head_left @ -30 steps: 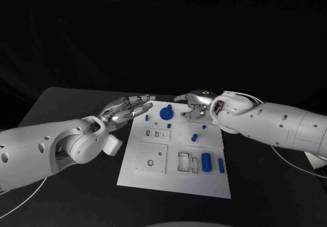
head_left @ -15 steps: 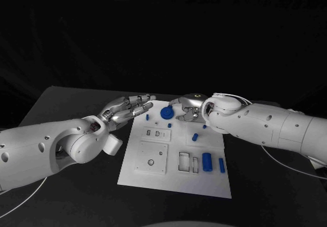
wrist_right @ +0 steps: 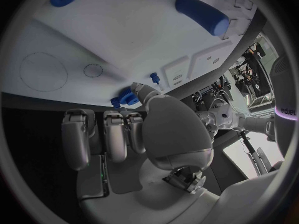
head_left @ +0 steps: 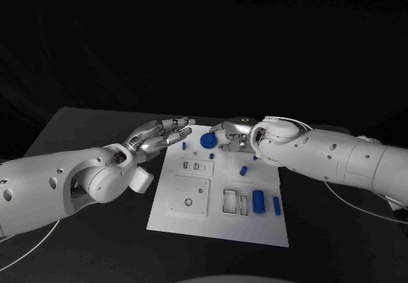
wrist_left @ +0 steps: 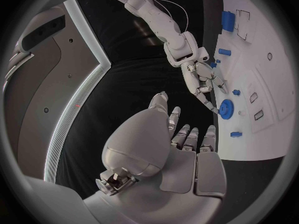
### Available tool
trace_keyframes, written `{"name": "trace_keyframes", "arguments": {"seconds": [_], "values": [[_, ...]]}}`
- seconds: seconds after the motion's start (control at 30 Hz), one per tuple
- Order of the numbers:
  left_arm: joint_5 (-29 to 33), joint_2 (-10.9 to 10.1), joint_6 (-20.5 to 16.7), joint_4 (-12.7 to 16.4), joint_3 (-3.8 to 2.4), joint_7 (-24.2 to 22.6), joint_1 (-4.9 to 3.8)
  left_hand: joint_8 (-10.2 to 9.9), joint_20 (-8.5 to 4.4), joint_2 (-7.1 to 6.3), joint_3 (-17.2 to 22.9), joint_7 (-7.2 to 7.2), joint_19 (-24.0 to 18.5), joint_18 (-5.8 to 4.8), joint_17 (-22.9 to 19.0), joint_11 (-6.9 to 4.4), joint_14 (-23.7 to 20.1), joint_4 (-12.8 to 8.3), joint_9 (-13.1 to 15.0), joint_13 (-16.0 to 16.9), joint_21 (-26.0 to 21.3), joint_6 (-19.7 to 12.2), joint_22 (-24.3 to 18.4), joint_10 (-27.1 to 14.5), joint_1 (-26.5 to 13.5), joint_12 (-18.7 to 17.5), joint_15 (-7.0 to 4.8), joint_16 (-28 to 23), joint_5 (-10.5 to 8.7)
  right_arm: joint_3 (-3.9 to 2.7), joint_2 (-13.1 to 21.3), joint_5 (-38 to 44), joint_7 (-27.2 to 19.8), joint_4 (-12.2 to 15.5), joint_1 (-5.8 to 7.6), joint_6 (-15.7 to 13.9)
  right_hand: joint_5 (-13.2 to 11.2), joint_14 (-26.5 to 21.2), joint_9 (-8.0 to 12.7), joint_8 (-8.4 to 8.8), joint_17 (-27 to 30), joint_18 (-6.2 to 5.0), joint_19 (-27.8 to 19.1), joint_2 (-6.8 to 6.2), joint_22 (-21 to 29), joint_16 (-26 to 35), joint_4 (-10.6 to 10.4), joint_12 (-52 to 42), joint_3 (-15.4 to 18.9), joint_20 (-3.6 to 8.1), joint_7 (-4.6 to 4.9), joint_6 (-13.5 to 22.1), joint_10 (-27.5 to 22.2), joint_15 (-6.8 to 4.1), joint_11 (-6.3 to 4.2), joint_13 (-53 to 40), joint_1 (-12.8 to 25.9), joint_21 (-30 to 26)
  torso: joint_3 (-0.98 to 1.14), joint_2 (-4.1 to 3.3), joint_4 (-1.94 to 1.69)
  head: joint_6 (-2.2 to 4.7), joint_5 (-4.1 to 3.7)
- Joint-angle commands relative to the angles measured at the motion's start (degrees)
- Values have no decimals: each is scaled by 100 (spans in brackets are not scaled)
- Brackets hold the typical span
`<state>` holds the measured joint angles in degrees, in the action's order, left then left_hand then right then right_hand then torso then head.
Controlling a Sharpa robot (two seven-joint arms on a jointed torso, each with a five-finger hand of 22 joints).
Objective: Assemble the parts on the task board
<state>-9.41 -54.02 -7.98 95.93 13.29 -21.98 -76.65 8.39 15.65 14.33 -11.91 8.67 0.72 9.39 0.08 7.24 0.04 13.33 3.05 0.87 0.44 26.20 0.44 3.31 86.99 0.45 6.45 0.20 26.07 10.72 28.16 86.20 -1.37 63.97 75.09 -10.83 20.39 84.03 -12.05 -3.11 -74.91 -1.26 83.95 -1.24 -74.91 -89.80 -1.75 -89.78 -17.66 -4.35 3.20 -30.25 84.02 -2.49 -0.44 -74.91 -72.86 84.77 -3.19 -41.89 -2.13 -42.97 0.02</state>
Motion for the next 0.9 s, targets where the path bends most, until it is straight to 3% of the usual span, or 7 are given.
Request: {"name": "trace_keyframes", "arguments": {"seconds": [0.03, 0.13, 0.47, 0.77, 0.9], "values": [[-25, 17, 97, 3, -4, -13, -3, 20, 43, -13, 3, 20, 16, 96, -8, 17, -4, -31, 6, 5, 31, 36, 9, 37, 58, 39, 27, -20, 23, 0, -4, 50, -34, 2, -6, 37, -37, 597, -94, -86, -1509, -56, 42, 30, -1271, -20, 27, -22, -18, 71, -88, -347, 598, -73, -78, -1509, -34, -44, 0, 0, -1, 6, -6], [-25, 21, 96, -1, -4, -10, -2, 20, 43, -13, 3, 20, 16, 96, -8, 17, -4, -31, 6, 5, 31, 36, 9, 37, 58, 39, 27, -20, 23, 0, 1, 49, -32, 9, -9, 45, -47, 597, -197, -178, -1509, -56, 39, 39, -1270, -20, 26, -22, -26, 119, -135, -771, 598, -120, -126, -1509, -19, -51, 1, -1, 0, 7, -6], [-25, 24, 84, -5, -4, -2, -2, 25, 48, 2, 20, 23, 16, 95, -8, 21, -4, -46, 5, 5, 32, 37, 9, 38, 71, 39, 32, -20, 32, 0, 20, 39, -27, 24, -15, 46, -71, 597, -265, -312, -1509, -58, 28, 50, -1265, -20, 43, -22, -70, 170, -121, -1212, 598, -156, -150, -1509, -21, -72, -2, -1, -4, 6, -5], [-25, 25, 83, -6, -4, 9, -2, 25, 48, 2, 20, 23, 16, 95, -8, 21, -4, -46, 5, 5, 32, 37, 9, 38, 71, 39, 32, -20, 32, 1, 46, 20, -37, 27, -20, -10, -79, 597, -393, -422, -1509, -59, 18, 55, -1260, -20, 66, -22, -78, 148, 12, -1504, 598, -112, -74, -1509, -28, -89, -4, -1, -3, -1, -1], [-25, 25, 88, -8, -4, 18, -2, 30, 51, 14, 33, 26, 18, 95, -8, 24, -4, -56, 5, 5, 34, 40, 10, 40, 81, 39, 35, -20, 38, 1, 74, -8, -72, 26, -21, -89, -90, 597, -714, -603, -1509, -58, 17, 88, -1260, -20, 116, -22, 6, 92, 91, -1700, 598, -59, -15, -1509, -46, -94, -1, 0, -3, -3, 13]]}}
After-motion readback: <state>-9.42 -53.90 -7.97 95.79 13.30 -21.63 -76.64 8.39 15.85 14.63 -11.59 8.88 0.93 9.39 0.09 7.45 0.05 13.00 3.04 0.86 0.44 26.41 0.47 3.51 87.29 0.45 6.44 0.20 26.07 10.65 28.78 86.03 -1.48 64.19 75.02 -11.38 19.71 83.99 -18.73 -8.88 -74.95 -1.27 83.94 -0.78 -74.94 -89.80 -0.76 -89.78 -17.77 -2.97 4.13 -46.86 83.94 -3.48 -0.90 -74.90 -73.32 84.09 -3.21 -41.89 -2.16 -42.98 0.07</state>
